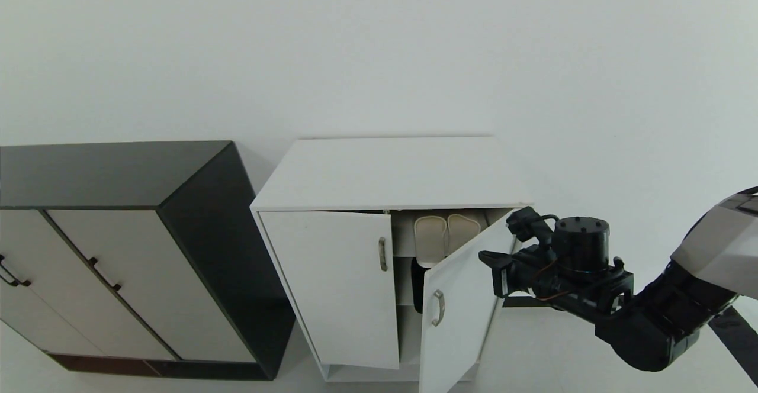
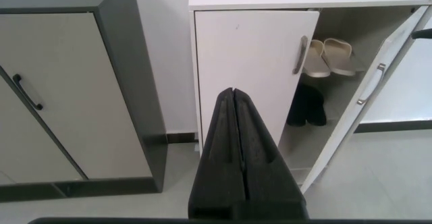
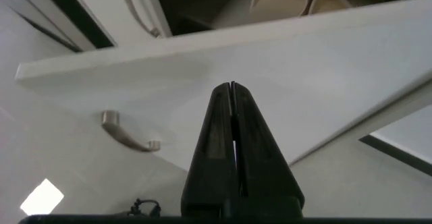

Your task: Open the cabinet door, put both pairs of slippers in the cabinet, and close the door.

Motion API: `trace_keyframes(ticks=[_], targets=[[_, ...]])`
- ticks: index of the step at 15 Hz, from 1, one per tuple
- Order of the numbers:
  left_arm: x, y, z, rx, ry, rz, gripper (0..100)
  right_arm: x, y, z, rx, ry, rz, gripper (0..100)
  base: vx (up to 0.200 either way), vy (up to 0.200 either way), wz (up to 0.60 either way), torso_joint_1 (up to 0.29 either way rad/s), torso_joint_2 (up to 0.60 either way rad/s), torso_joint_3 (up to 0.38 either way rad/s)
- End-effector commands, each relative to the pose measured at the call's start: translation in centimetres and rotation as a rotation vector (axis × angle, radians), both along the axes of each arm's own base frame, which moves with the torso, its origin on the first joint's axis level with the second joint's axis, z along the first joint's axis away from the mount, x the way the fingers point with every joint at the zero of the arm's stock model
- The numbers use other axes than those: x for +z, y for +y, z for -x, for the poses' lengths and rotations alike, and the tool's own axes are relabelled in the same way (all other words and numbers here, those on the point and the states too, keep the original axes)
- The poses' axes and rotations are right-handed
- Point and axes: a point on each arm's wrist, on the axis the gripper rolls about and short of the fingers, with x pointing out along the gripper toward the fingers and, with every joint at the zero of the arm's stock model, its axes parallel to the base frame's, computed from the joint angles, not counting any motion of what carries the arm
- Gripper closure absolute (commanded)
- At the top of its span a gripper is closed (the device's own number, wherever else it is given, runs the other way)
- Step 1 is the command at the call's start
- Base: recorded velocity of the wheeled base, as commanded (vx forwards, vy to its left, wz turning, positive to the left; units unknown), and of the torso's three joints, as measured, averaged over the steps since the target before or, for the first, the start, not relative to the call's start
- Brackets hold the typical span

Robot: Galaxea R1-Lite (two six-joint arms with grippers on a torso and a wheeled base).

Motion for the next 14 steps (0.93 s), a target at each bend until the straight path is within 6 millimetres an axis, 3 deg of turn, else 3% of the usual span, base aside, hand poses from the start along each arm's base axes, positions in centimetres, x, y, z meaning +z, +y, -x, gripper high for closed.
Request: trace_keyframes(ticks=[1, 14], targets=[[0.0, 0.0, 0.0, 0.000, 0.000, 0.000, 100, -0.7, 0.1, -0.6, -0.005, 0.005, 0.000, 100, 0.000, 0.000, 0.00, 0.000, 0.00, 0.000], [0.0, 0.0, 0.0, 0.000, 0.000, -0.001, 100, -2.0, 0.5, -3.9, -0.037, -0.030, -0.017, 100, 0.000, 0.000, 0.00, 0.000, 0.00, 0.000]])
